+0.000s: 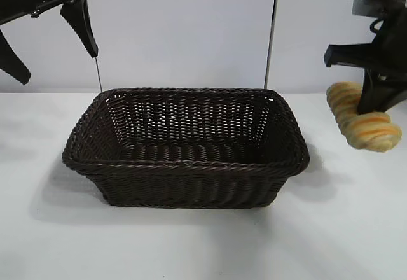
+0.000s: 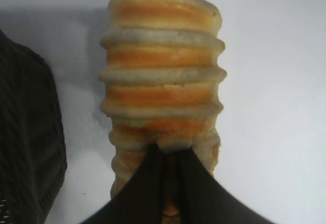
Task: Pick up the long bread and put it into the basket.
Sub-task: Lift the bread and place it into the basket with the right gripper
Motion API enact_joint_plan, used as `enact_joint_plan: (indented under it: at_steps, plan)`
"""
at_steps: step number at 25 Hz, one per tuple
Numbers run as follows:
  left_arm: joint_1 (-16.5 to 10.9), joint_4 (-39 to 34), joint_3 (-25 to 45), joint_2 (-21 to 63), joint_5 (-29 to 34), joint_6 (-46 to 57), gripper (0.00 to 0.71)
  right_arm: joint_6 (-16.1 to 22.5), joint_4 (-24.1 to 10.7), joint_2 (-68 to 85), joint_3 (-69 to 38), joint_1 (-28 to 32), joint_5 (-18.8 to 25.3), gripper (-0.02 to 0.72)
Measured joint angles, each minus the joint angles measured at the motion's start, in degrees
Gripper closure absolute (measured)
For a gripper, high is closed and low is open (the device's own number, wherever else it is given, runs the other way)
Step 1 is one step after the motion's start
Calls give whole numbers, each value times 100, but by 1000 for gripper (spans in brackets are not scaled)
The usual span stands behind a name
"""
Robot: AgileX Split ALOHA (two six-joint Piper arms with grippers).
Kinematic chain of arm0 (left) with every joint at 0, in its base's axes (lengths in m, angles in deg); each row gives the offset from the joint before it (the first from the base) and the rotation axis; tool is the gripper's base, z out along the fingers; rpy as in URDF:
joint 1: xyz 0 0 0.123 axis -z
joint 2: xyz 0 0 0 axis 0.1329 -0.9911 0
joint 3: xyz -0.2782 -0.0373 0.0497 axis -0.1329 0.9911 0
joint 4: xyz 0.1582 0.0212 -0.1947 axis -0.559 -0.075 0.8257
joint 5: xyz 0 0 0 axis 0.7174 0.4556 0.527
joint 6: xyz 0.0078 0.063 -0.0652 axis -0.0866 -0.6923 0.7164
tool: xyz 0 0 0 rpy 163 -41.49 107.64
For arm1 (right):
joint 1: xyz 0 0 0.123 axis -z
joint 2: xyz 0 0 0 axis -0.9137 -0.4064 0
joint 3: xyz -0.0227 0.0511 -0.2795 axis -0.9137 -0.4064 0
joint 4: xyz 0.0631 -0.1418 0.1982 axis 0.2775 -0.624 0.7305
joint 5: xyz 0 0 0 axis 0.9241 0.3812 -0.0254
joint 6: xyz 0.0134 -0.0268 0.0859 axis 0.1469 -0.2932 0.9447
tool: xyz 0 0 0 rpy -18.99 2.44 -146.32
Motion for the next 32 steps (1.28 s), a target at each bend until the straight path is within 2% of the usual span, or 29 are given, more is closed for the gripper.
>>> enact_joint_plan:
  at_steps: [2,7,10,13,17,20,26,32]
  plan:
    - [0,0,0,0,0,0,25,-881,423,0,113,0,21,659]
    - [0,0,0,0,0,0,25,-3055,1895,-16,153,0,27,659]
    - [0,0,0,0,0,0,25,-4106,2566,-133,153,0,16,659]
    - [0,0,0,0,0,0,25,-4839,2967,-333,158,-18,4,659]
    - [0,0,0,0,0,0,25,-5396,3058,-581,158,-357,-110,660]
    - [0,0,0,0,0,0,25,-5640,3052,-771,189,-800,-271,661]
    - [0,0,0,0,0,-5,25,-5721,2959,-1366,324,-1444,-813,661]
    - [0,0,0,0,0,-5,25,-5725,2842,-1805,358,-1567,-1046,661]
